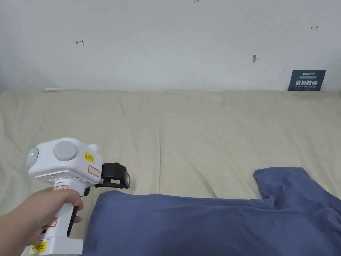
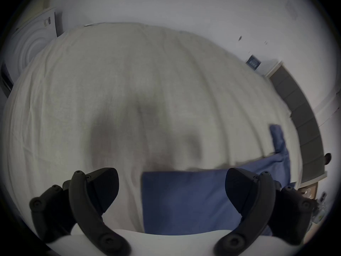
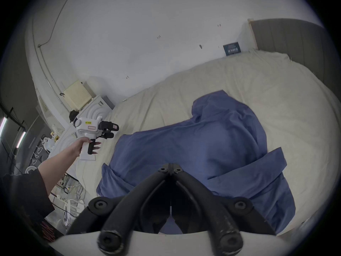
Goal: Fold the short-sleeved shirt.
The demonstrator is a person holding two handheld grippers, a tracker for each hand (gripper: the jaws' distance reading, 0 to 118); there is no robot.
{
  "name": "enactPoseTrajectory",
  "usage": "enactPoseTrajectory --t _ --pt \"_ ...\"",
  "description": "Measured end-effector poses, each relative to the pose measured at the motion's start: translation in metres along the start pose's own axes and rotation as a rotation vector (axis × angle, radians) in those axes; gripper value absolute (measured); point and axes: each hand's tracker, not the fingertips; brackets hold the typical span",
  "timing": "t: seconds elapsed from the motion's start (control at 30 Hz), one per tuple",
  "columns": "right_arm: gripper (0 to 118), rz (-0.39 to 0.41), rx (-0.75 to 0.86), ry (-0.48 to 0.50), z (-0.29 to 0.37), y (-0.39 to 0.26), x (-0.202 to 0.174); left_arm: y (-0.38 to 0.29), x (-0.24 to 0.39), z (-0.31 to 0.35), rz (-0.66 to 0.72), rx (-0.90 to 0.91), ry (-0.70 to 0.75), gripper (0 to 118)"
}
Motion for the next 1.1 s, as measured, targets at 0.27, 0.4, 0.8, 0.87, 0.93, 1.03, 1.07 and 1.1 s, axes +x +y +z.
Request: enactPoseTrajectory --t 0.27,0.4,0.8,0.87,0.93,1.03,1.07,1.1 --pt "0 -0.02 -0.055 -0.002 -0.024 -0.003 0.007 -0.003 0.007 -0.026 -0.154 -0.055 0.13 89" --pt "0 0.004 -0.07 -0.008 -0.033 -0.003 0.004 -0.014 0.019 -0.018 -0.27 -0.023 0.138 70" --pt "104 0.003 -0.075 -0.129 -0.101 0.154 0.042 -0.027 0.031 -0.001 -0.313 -0.016 0.113 5" --pt "104 -0.062 -0.208 -0.202 -0.137 0.189 0.07 -0.031 0.031 0.006 -0.306 -0.008 0.097 5" --pt "104 -0.1 -0.263 -0.29 -0.17 0.207 0.093 -0.031 0.033 0.012 -0.309 -0.006 0.088 5" --pt "104 -0.114 -0.307 -0.418 -0.212 0.219 0.115 -0.028 0.031 0.015 -0.305 -0.002 0.08 5" --pt "104 -0.124 -0.338 -0.422 -0.224 0.22 0.121 -0.027 0.03 0.016 -0.303 0.011 0.086 5" --pt "104 -0.129 -0.374 -0.429 -0.235 0.218 0.123 -0.028 0.03 0.015 -0.295 0.003 0.08 5"
